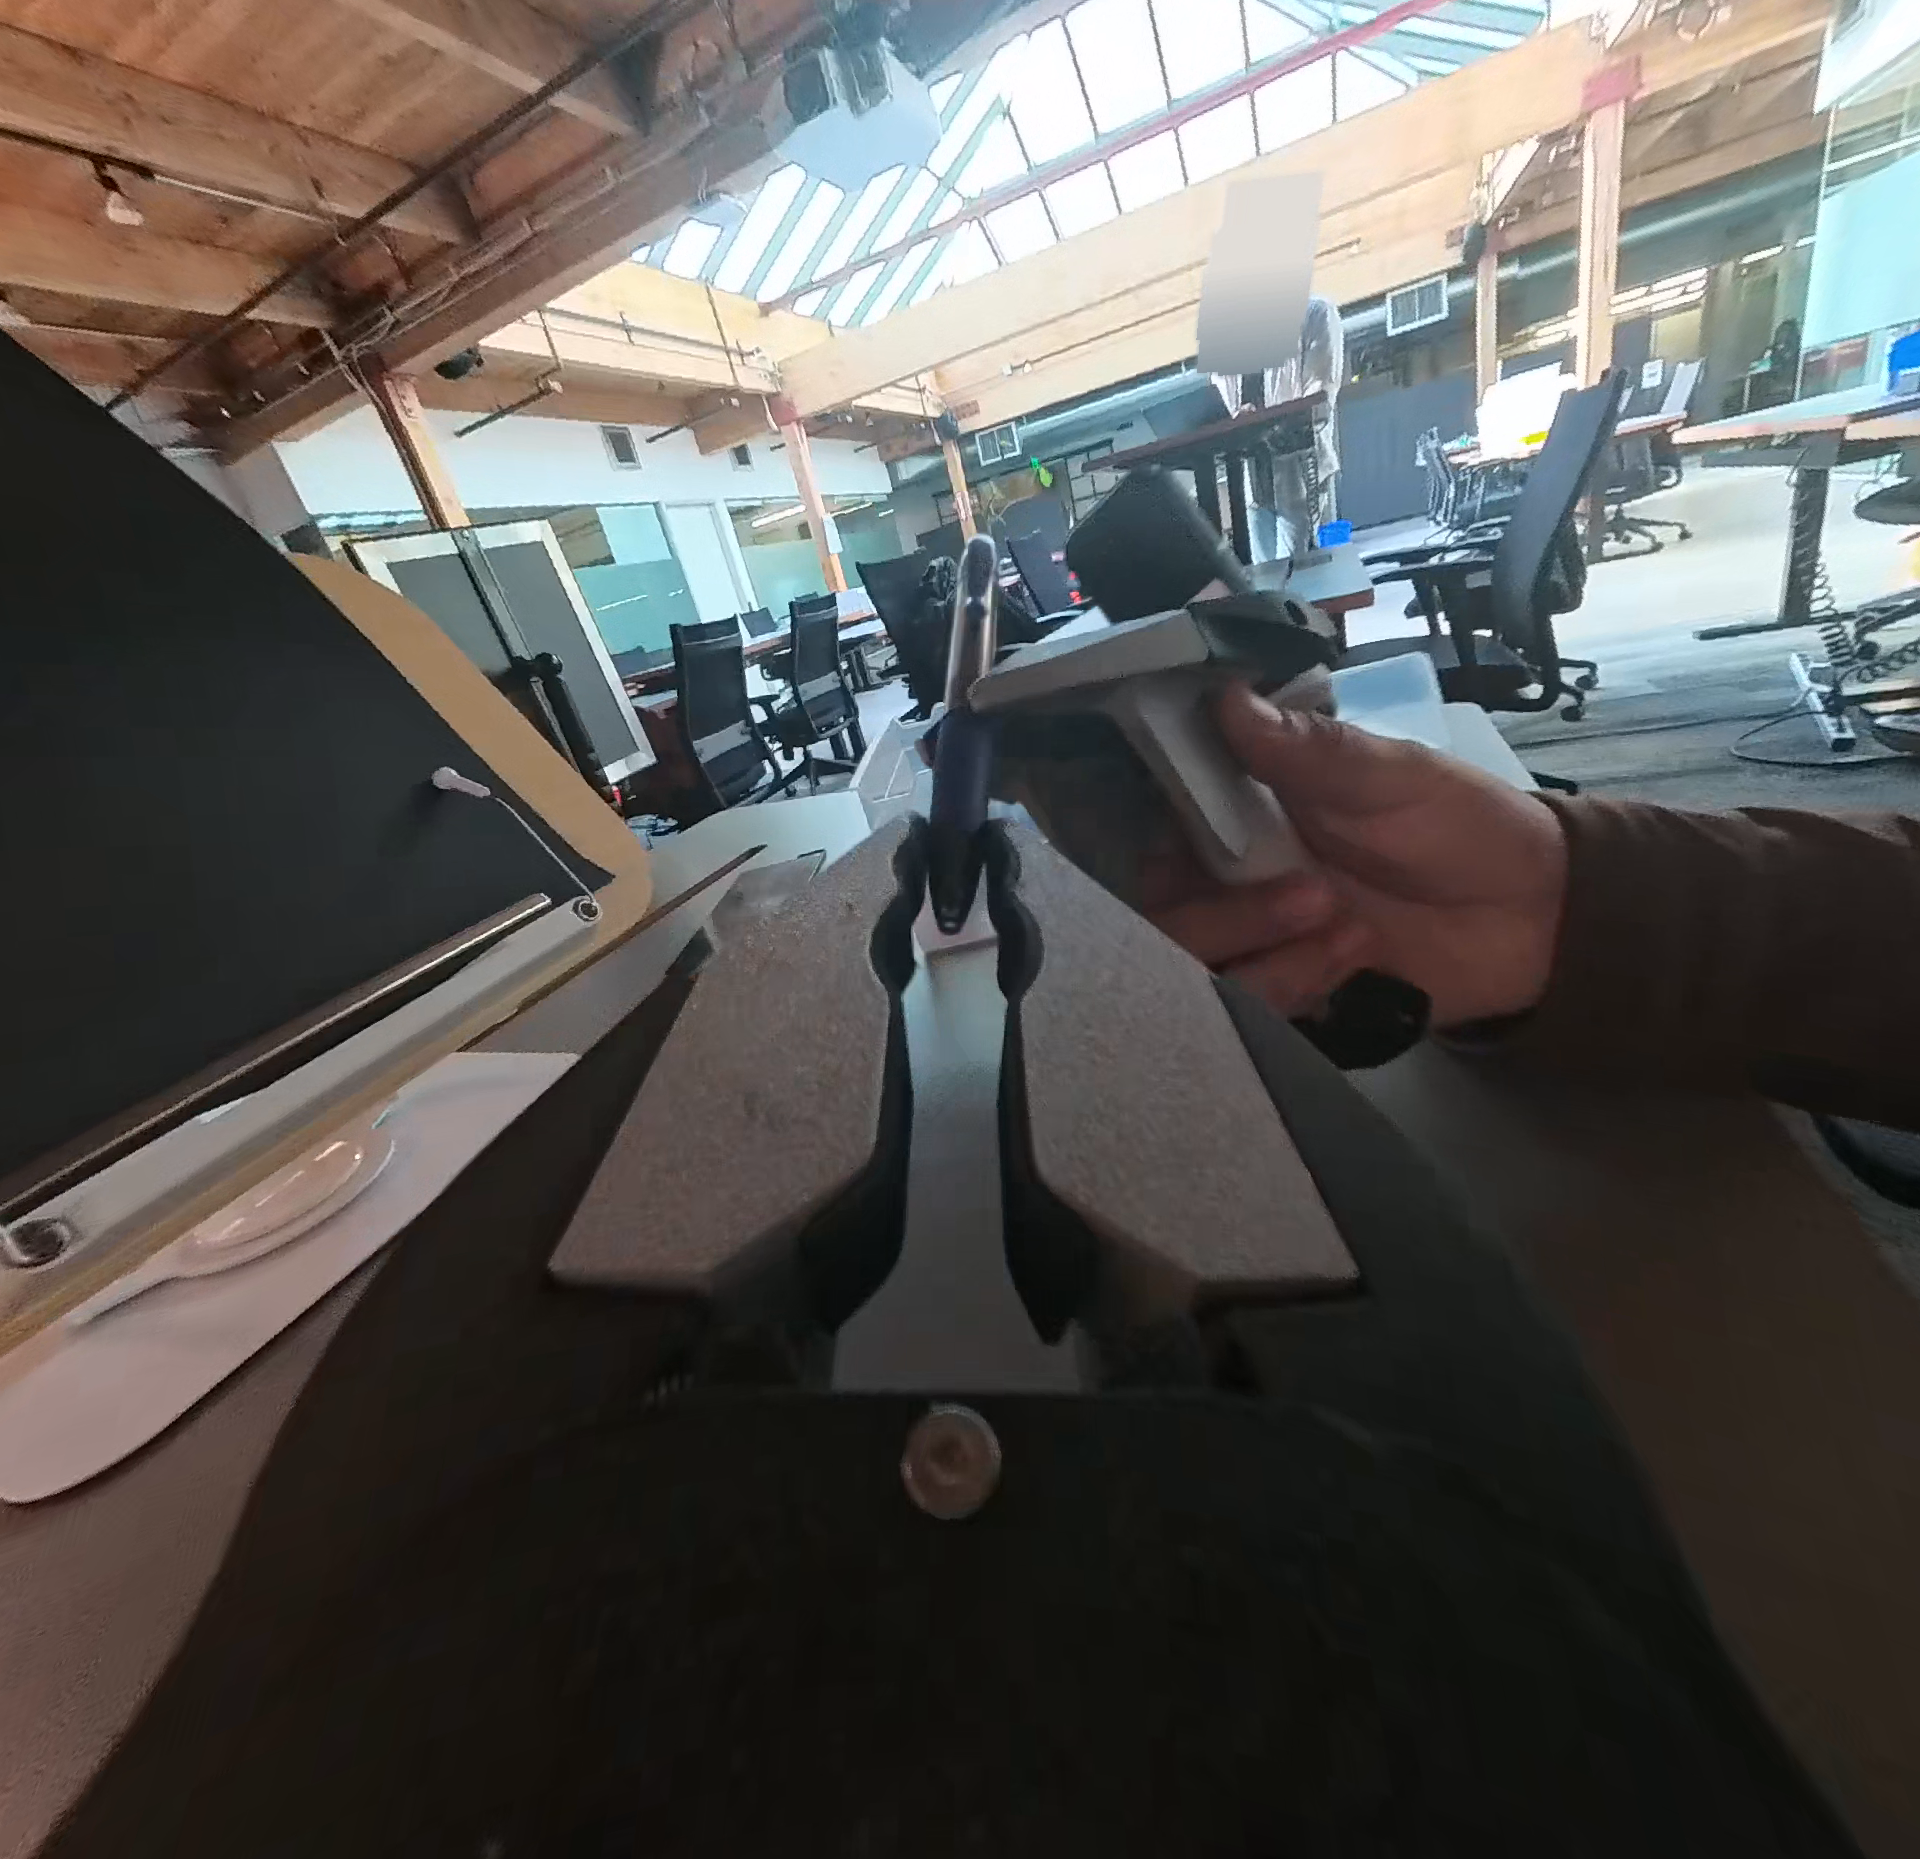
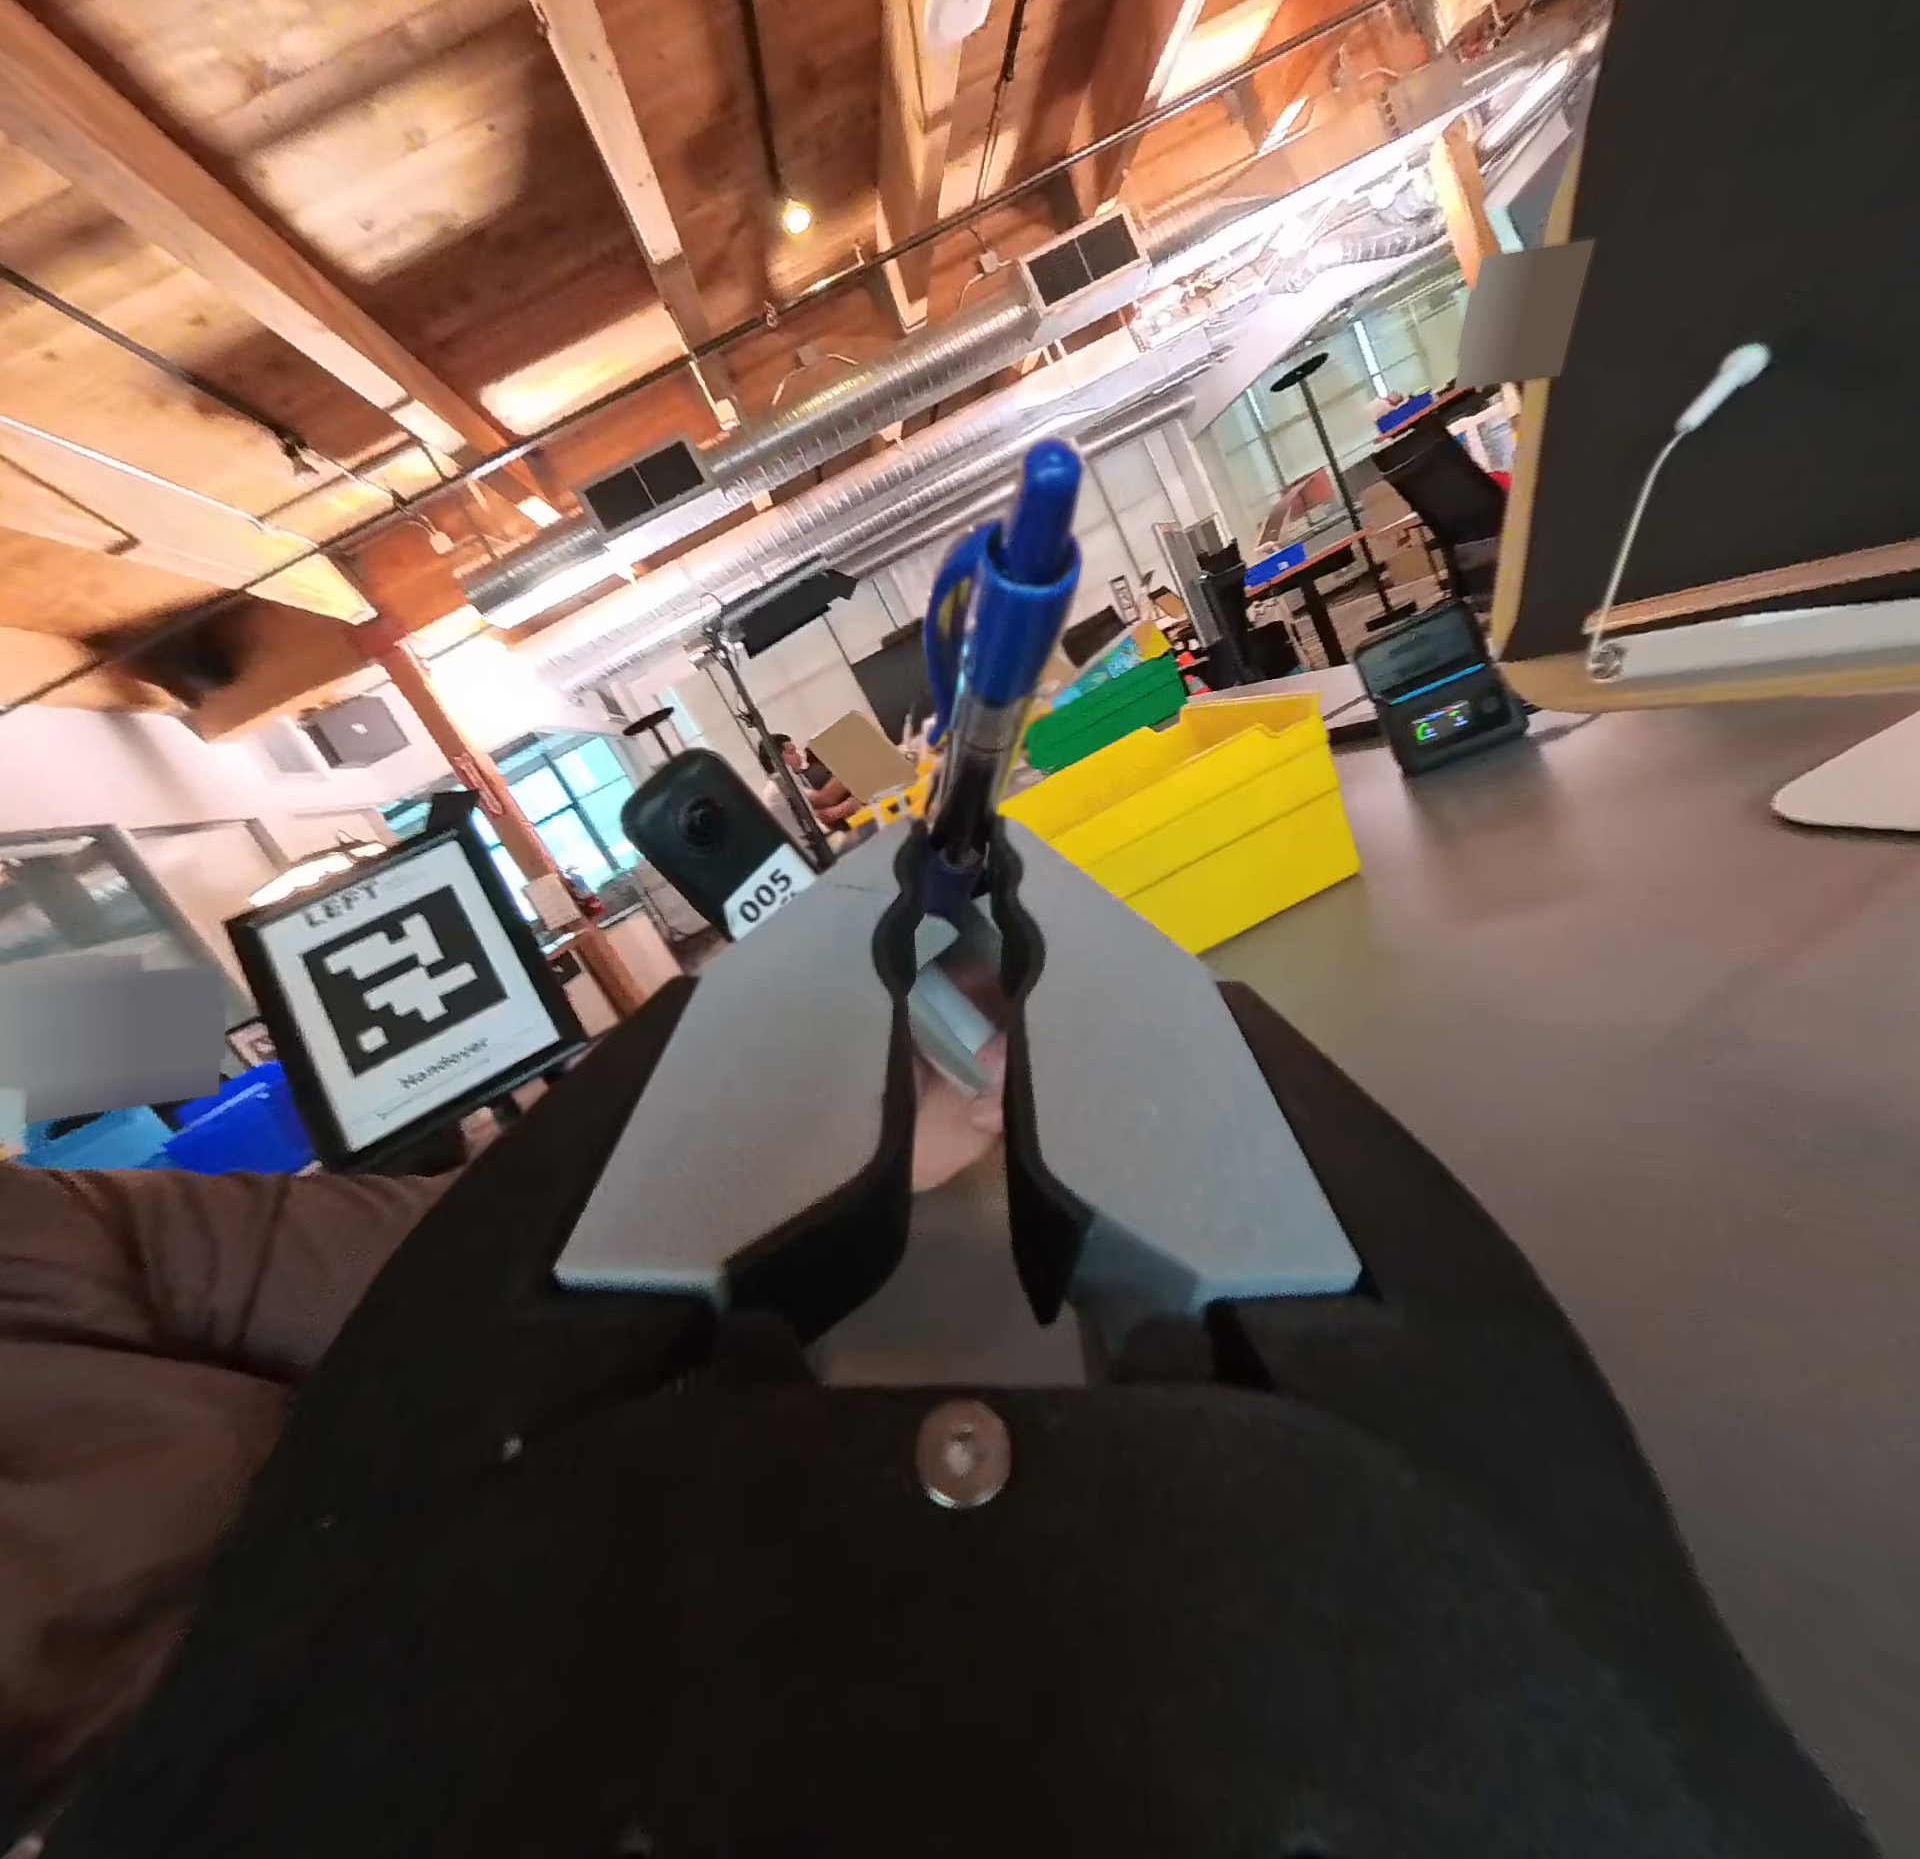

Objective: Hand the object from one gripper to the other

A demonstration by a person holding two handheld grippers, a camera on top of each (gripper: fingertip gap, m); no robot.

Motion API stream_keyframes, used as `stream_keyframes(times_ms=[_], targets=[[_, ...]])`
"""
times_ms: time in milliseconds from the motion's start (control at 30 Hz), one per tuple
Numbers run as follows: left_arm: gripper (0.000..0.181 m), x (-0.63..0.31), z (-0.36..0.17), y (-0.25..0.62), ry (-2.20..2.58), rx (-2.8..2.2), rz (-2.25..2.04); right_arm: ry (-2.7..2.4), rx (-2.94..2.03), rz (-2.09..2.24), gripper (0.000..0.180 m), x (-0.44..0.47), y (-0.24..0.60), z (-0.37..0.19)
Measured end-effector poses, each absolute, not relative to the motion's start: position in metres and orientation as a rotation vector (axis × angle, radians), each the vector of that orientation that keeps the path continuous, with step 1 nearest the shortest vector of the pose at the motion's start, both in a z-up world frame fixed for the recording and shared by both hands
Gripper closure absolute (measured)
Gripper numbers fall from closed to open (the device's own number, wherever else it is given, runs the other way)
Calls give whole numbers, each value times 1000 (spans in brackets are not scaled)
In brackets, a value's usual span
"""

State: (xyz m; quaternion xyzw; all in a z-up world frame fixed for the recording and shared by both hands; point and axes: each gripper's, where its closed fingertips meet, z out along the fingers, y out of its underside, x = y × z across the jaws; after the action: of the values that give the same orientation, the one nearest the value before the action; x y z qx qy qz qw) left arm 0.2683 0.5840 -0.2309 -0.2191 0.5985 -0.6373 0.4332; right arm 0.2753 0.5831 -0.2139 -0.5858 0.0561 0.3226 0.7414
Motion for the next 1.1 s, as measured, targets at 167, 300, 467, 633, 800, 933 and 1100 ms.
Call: stream_keyframes(times_ms=[167,300,467,633,800,933,1100], targets=[[170,278,-243,591,1513,-661,-1560,121,-1377,495,173,284,586,-222],[149,283,-252,594,1540,-723,-1532,166,-1478,197,173,305,585,-234],[146,287,-260,596,1564,-726,-1438,144,-1532,79,173,306,588,-240],[150,289,-266,593,1592,-688,-1351,68,-1582,71,173,292,596,-245],[172,288,-267,594,1617,-650,-1298,-17,-1595,95,173,275,602,-248],[173,289,-268,597,1621,-686,-1321,24,-1577,142,172,278,601,-247],[174,294,-270,612,1602,-831,-1384,84,-1553,53,162,295,594,-243]])
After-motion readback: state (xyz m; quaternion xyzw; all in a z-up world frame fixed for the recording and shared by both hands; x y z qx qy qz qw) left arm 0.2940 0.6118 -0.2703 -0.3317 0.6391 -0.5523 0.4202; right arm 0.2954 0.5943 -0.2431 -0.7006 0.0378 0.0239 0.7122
